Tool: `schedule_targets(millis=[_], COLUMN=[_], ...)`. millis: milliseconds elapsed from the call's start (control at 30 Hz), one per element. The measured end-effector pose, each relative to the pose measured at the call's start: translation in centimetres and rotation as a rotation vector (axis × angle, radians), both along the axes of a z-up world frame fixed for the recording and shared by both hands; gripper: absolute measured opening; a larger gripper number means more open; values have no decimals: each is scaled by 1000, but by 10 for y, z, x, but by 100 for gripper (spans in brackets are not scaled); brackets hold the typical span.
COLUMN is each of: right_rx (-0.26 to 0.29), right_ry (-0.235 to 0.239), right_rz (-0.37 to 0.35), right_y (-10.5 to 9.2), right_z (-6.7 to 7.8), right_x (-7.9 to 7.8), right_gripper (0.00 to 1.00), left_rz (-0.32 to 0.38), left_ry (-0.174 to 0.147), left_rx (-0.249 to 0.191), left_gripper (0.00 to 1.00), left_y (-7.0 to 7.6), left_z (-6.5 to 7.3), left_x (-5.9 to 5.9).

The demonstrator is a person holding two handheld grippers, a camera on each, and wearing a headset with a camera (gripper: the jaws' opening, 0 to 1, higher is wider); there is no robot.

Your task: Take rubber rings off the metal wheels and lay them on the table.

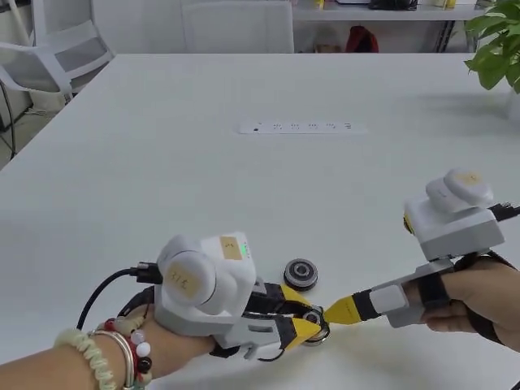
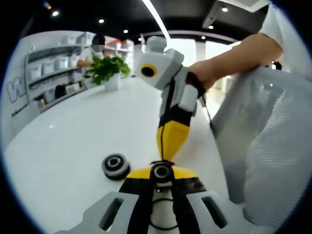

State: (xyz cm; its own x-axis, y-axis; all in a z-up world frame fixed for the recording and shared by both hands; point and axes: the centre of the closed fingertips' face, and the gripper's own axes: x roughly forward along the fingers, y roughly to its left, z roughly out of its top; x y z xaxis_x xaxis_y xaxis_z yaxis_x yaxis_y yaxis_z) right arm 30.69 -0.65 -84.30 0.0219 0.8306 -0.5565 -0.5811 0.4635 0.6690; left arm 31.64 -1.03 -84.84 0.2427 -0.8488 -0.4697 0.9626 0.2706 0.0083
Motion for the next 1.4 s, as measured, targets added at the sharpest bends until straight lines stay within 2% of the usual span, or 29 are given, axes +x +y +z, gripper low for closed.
schedule_targets(millis=[433, 800, 900, 1100, 1167, 1233, 1400], right_rx=[53, 44, 11, 2, 9, 41, 50], right_ry=[19, 19, 14, 13, 12, 8, 11], right_rz=[6, 0, 0, -4, -1, -1, -10], right_y=[7, 7, 4, 3, 4, 7, 6], right_z=[7, 4, -2, -5, -3, 2, 4], right_x=[-3, -1, -1, 0, 0, 1, 3], right_gripper=[0, 0, 0, 0, 0, 0, 0], left_rz=[0, 6, 7, 12, 12, 11, 11], left_ry=[-1, 1, 1, 4, 4, 4, 3], left_rx=[0, -8, -7, -16, -16, -15, -15], left_gripper=[14, 14, 14, 14, 14, 14, 14], left_y=[0, 0, 0, 0, 0, 0, 0], left_z=[0, 0, 0, 0, 0, 0, 0], left_x=[0, 0, 0, 0, 1, 0, 0])
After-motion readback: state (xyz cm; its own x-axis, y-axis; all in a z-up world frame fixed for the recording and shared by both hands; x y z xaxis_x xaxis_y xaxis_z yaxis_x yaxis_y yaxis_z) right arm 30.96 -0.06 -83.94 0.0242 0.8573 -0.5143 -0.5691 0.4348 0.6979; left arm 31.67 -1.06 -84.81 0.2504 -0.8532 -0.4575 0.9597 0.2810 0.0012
